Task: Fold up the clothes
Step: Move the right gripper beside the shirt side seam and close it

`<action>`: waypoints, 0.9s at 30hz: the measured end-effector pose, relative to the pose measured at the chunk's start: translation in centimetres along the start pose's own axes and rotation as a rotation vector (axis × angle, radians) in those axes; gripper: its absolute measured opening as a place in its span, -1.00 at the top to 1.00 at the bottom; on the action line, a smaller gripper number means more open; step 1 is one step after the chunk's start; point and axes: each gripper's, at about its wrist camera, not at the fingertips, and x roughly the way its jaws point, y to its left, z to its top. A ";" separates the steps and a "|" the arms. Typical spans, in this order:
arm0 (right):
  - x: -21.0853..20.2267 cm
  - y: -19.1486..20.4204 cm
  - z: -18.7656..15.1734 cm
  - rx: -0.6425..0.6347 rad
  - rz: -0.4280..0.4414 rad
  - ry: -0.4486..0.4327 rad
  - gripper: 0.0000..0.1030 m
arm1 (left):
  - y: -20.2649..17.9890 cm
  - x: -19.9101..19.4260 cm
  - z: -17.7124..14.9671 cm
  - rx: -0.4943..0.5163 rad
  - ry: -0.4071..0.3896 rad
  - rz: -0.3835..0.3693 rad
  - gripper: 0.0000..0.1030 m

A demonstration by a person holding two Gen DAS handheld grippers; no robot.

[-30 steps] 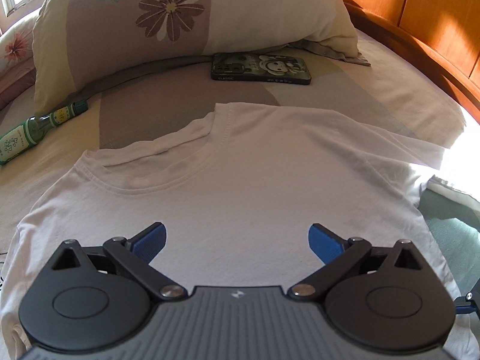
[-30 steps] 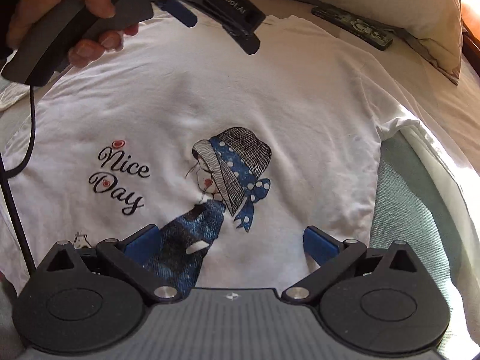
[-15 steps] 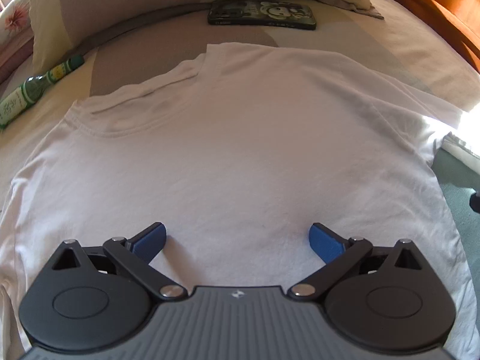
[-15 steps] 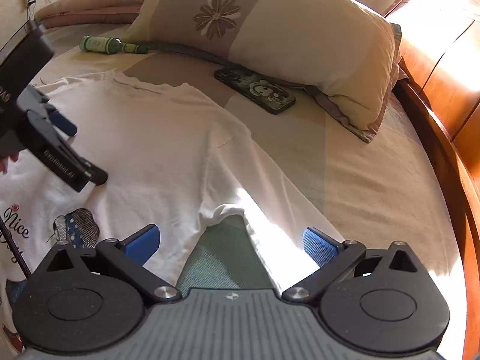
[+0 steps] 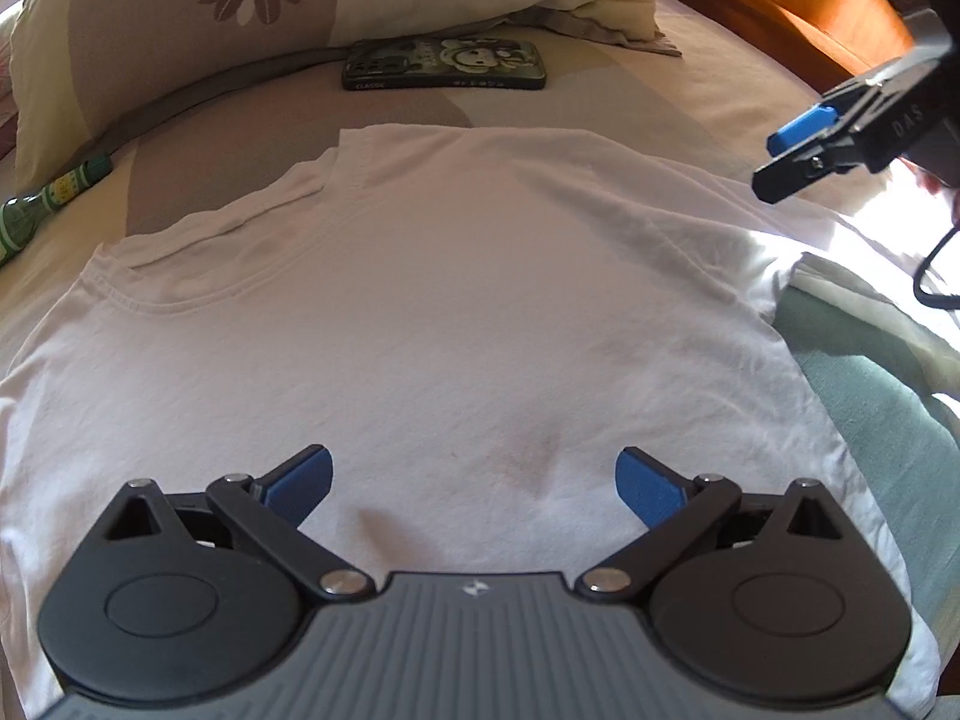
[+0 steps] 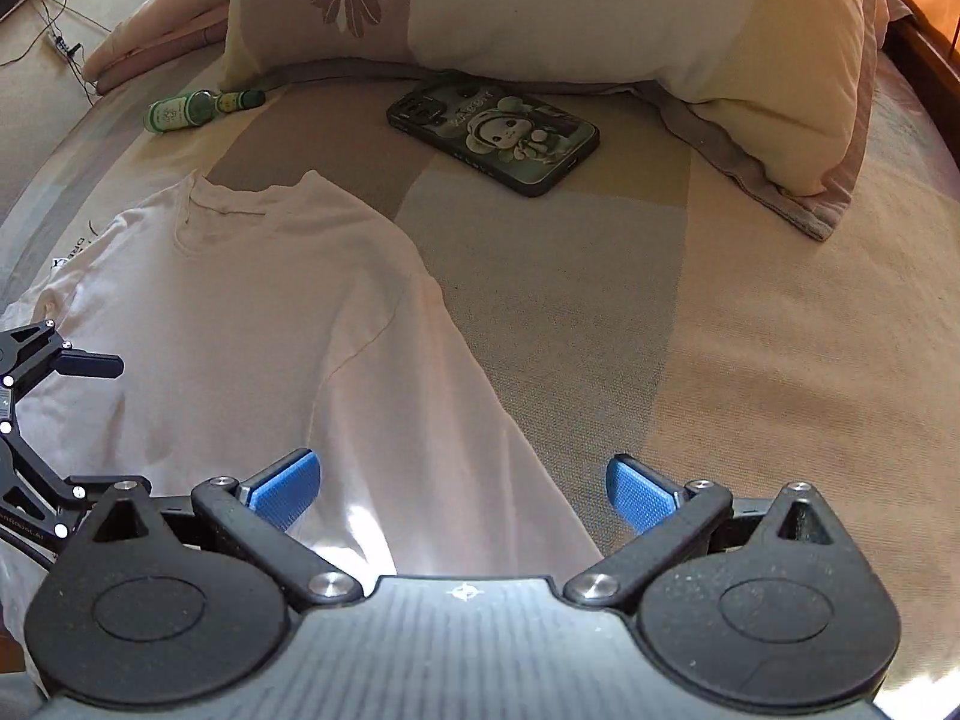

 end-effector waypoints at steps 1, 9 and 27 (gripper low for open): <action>0.4 -0.7 0.5 0.022 0.034 0.018 -1.00 | -0.2 -0.2 0.2 0.013 -0.009 -0.028 -0.90; 3.0 -4.7 3.0 0.073 0.165 0.132 -0.40 | -1.4 -0.5 1.3 0.072 -0.052 -0.107 -0.87; 2.1 -3.3 2.2 -0.119 0.066 0.143 0.96 | -3.1 -1.9 5.1 0.107 -0.066 -0.191 -0.87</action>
